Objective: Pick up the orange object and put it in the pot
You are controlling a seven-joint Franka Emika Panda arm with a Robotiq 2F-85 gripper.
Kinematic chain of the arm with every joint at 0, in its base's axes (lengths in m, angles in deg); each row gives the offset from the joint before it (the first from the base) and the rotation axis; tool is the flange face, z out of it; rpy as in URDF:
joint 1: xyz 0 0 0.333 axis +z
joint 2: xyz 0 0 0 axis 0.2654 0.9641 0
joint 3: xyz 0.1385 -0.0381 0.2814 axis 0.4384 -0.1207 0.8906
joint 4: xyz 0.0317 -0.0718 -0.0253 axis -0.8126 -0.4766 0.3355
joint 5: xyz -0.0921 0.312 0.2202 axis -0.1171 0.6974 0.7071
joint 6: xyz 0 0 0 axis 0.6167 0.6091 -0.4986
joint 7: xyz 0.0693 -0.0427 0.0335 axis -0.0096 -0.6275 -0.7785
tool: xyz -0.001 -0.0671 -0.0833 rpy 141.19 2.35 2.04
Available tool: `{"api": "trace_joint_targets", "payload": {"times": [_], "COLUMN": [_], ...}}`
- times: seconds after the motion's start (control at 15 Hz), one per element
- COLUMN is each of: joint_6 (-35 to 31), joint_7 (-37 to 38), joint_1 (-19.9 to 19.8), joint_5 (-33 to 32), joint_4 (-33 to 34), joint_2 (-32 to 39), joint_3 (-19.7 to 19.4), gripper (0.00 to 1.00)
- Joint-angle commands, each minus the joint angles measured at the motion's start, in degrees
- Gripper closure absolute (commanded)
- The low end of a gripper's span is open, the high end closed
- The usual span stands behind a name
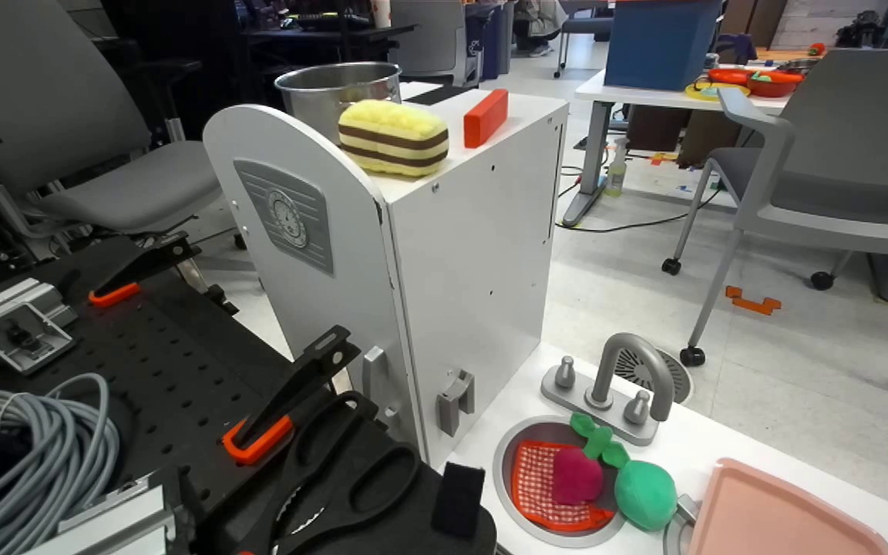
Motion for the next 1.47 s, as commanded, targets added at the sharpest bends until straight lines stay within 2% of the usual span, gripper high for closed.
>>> {"api": "trace_joint_targets", "payload": {"times": [0.0,0.33,0.87,1.4], "joint_6": [2.0,3.5,4.8,2.8], "joint_7": [-2.1,-6.1,-5.4,-4.4], "joint_1": [-0.1,-0.5,0.1,1.5], "joint_5": [0.3,1.6,-0.9,-3.2], "joint_4": [1.6,2.6,5.3,5.9], "joint_2": [0.3,1.6,5.6,7.9], "joint_3": [0.4,0.9,1.2,1.8], "gripper": [0.00,0.00,0.00,0.00]}}
